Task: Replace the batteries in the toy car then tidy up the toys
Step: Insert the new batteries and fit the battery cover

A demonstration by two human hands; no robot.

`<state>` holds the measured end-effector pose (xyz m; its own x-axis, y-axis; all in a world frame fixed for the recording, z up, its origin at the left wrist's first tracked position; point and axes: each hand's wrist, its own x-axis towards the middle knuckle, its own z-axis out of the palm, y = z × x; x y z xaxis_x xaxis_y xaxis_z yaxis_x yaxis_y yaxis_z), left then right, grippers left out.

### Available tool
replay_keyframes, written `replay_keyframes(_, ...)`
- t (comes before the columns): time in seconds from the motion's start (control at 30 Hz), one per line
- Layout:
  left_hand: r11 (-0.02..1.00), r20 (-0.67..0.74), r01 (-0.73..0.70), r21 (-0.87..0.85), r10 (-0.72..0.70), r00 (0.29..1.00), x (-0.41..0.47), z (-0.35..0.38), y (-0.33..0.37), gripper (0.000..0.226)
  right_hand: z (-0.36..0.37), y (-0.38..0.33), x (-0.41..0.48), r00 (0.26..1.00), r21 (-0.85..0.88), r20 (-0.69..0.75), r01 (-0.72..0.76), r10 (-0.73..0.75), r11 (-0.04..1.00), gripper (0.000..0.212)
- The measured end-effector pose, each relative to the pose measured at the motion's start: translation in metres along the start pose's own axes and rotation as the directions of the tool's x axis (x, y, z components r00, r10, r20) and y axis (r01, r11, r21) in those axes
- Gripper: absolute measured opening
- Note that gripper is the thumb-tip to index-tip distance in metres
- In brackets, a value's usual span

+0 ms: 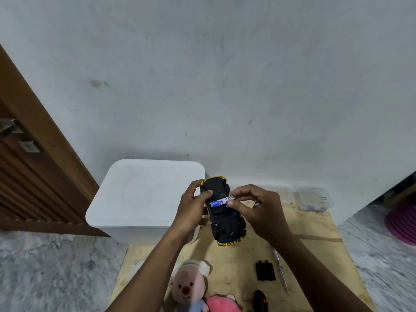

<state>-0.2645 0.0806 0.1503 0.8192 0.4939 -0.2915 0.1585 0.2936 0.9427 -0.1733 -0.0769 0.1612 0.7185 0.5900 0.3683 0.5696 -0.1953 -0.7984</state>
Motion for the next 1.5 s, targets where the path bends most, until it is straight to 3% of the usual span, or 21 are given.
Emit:
replay_keyframes(0.17, 0.999, 0.007, -0.012, 0.039, 0.012, 1.0, 0.002, 0.0, 0.001, 0.019, 0.006, 0.003, -0.001, 0.966, -0.228, 0.138, 0.244, -0.217, 0.943, 0.017)
replay_keyframes(0.37, 0.999, 0.018, -0.023, 0.049, 0.022, 1.0, 0.003, 0.001, 0.004, 0.012, 0.011, 0.007, -0.002, 0.936, -0.369, 0.232, 0.338, -0.267, 0.866, 0.015)
replay_keyframes(0.9, 0.996, 0.032, -0.017, 0.092, 0.014, 0.999, 0.007, 0.003, 0.003, 0.012, 0.011, 0.012, 0.003, 0.946, -0.394, 0.262, 0.286, -0.191, 0.874, 0.008)
replay_keyframes(1.0, 0.997, 0.053, 0.004, 0.083, -0.008, 0.999, 0.008, 0.001, 0.001, 0.011, 0.009, 0.01, 0.007, 0.959, -0.316, 0.266, 0.179, -0.094, 0.932, 0.027)
replay_keyframes(1.1, 0.997, 0.044, 0.001, 0.078, -0.004, 0.999, 0.009, -0.002, 0.001, 0.01, 0.003, 0.006, 0.013, 0.965, -0.181, 0.249, -0.039, 0.084, 0.983, 0.048)
replay_keyframes(1.27, 0.997, 0.015, -0.008, 0.077, 0.007, 1.0, 0.013, -0.005, 0.003, 0.013, -0.003, -0.002, 0.015, 0.979, 0.01, 0.149, -0.143, 0.139, 0.99, 0.064)
replay_keyframes(1.4, 0.997, 0.01, -0.017, 0.076, 0.016, 1.0, 0.015, -0.006, 0.003, 0.015, -0.004, -0.01, 0.017, 0.96, 0.39, 0.046, -0.273, 0.277, 0.879, 0.057)
replay_keyframes(1.5, 0.997, 0.018, -0.022, 0.069, 0.021, 1.0, 0.014, -0.006, 0.003, 0.015, 0.001, -0.015, 0.013, 0.946, 0.477, 0.063, -0.309, 0.318, 0.823, 0.044)
